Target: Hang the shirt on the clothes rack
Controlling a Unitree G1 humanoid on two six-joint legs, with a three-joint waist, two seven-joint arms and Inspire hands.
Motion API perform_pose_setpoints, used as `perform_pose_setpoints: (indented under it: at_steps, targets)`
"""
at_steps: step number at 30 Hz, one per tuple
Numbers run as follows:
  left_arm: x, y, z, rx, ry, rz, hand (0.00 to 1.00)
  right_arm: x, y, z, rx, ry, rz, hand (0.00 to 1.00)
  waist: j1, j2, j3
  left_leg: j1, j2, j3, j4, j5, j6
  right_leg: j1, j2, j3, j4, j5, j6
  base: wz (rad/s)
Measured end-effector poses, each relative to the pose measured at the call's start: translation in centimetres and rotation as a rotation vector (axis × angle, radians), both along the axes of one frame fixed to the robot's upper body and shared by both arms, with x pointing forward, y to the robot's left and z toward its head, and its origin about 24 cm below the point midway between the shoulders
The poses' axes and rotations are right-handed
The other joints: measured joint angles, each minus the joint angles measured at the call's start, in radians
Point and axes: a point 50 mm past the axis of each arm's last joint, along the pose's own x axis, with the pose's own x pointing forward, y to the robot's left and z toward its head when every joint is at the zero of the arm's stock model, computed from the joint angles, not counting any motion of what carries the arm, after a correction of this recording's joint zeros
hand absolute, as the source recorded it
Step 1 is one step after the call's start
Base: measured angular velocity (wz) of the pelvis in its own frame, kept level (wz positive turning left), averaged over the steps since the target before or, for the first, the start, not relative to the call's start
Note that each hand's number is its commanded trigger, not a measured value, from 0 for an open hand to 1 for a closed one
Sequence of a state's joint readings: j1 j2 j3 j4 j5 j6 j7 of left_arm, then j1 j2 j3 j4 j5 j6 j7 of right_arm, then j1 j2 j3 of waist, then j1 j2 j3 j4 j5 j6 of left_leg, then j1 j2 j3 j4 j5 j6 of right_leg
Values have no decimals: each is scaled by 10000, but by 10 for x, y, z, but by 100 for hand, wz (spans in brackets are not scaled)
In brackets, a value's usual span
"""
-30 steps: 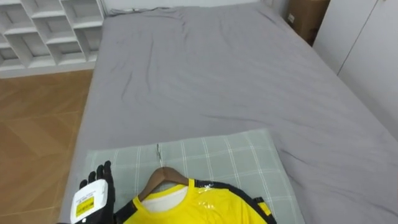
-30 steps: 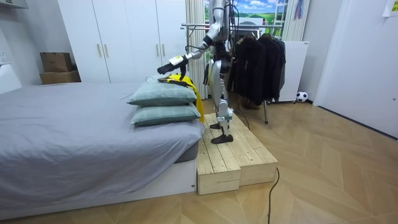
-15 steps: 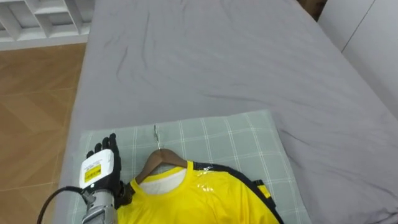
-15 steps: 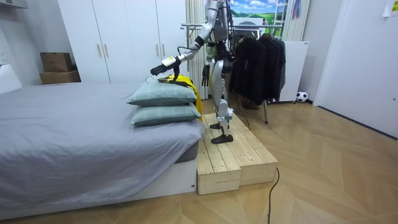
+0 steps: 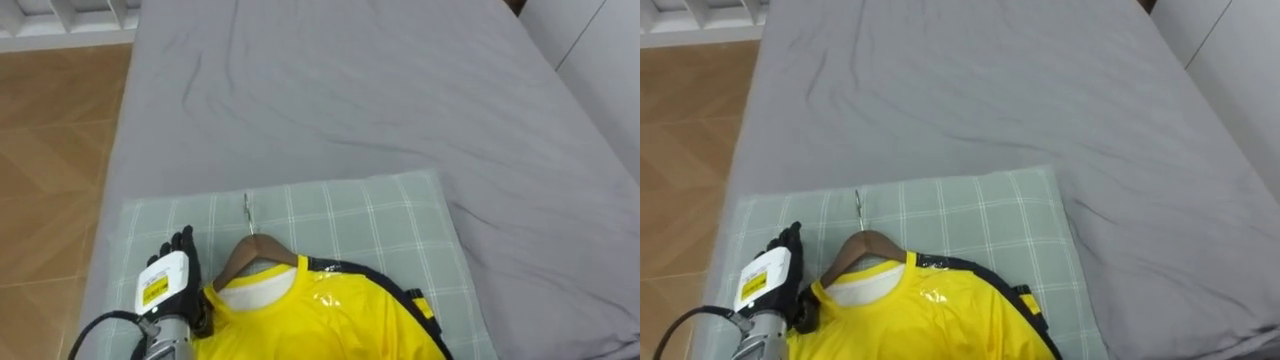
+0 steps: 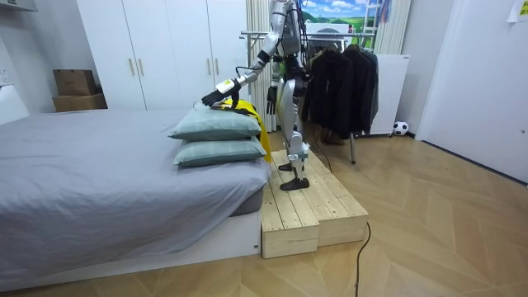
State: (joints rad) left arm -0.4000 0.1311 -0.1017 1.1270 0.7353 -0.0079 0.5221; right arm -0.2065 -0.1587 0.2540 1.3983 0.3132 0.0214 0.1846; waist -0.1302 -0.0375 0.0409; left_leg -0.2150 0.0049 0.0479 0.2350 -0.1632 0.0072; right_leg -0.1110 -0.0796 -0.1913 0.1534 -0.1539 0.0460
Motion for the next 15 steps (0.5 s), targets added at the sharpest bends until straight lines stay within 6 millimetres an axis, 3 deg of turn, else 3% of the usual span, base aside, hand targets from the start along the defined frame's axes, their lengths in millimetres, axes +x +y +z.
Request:
perform_pose_setpoints:
  at_steps: [8, 9, 11, 12, 15]
  targets:
    - [-11, -4, -8, 110, 24, 14, 0, 1, 8, -1, 228, -12, -71, 0, 72, -18, -38, 139, -1, 23, -44, 0, 0, 99, -3, 3, 8, 0, 0, -1]
    - [-14, -6, -11, 85, 81, 26, 0, 0, 8, -2, 233, 28, -70, 0, 138, -16, -93, 191, -2, 32, -67, 0, 0, 130, -7, -3, 6, 0, 0, -3]
    - [-17, -9, -14, 53, 132, 16, 0, -3, 8, -2, 222, 103, -92, 0, 202, -20, -125, 336, -2, 28, -98, 0, 0, 263, -8, -1, 0, 0, 0, 0]
    - [-20, -11, -16, 7, 225, -6, 0, -6, 7, -3, 187, 179, -126, 0, 288, -15, -194, 416, -1, 30, -143, 0, 0, 323, -7, -4, 0, 0, 0, 0]
    - [-35, -12, -27, -12, 656, 30, 0, -8, 7, -4, 126, 226, -160, 0, 283, -7, -232, 713, -4, 28, -332, 2, -4, 546, -6, -39, -19, 0, 0, 0]
